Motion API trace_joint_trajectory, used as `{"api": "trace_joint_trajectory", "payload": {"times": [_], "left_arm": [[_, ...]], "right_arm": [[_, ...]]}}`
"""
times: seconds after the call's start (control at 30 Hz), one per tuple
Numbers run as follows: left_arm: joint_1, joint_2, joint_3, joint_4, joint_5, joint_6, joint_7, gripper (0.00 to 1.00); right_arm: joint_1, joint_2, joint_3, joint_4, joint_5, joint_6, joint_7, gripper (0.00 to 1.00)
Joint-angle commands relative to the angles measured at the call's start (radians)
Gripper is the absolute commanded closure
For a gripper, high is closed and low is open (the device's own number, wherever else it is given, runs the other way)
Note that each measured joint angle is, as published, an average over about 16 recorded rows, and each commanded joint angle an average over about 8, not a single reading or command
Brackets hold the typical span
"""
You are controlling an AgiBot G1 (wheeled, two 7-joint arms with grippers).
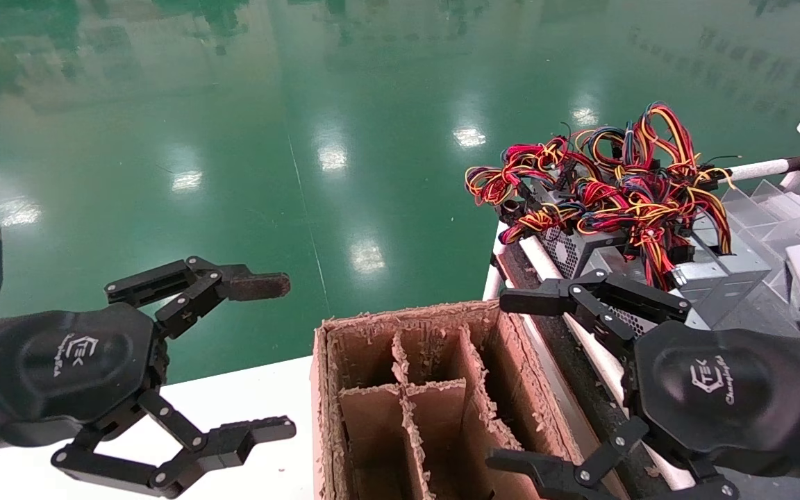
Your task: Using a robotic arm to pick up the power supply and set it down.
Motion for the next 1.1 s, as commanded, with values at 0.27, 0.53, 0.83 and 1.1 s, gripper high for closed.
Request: {"api": "trace_joint_trajectory", "payload": {"times": [0.27,0.53,0.83,1.1], "left_arm": [[0.0,0.0,0.0,0.0,0.0,0.0,0.0,0.0],[0.0,0.0,0.0,0.0,0.0,0.0,0.0,0.0],[0.0,0.0,0.0,0.0,0.0,0.0,0.0,0.0],[0.0,0.0,0.0,0.0,0.0,0.0,0.0,0.0]], "right_arm": [[0.0,0.0,0.0,0.0,0.0,0.0,0.0,0.0],[0.0,0.0,0.0,0.0,0.0,0.0,0.0,0.0],[0.0,0.0,0.0,0.0,0.0,0.0,0.0,0.0],[0.0,0.0,0.0,0.0,0.0,0.0,0.0,0.0]]}}
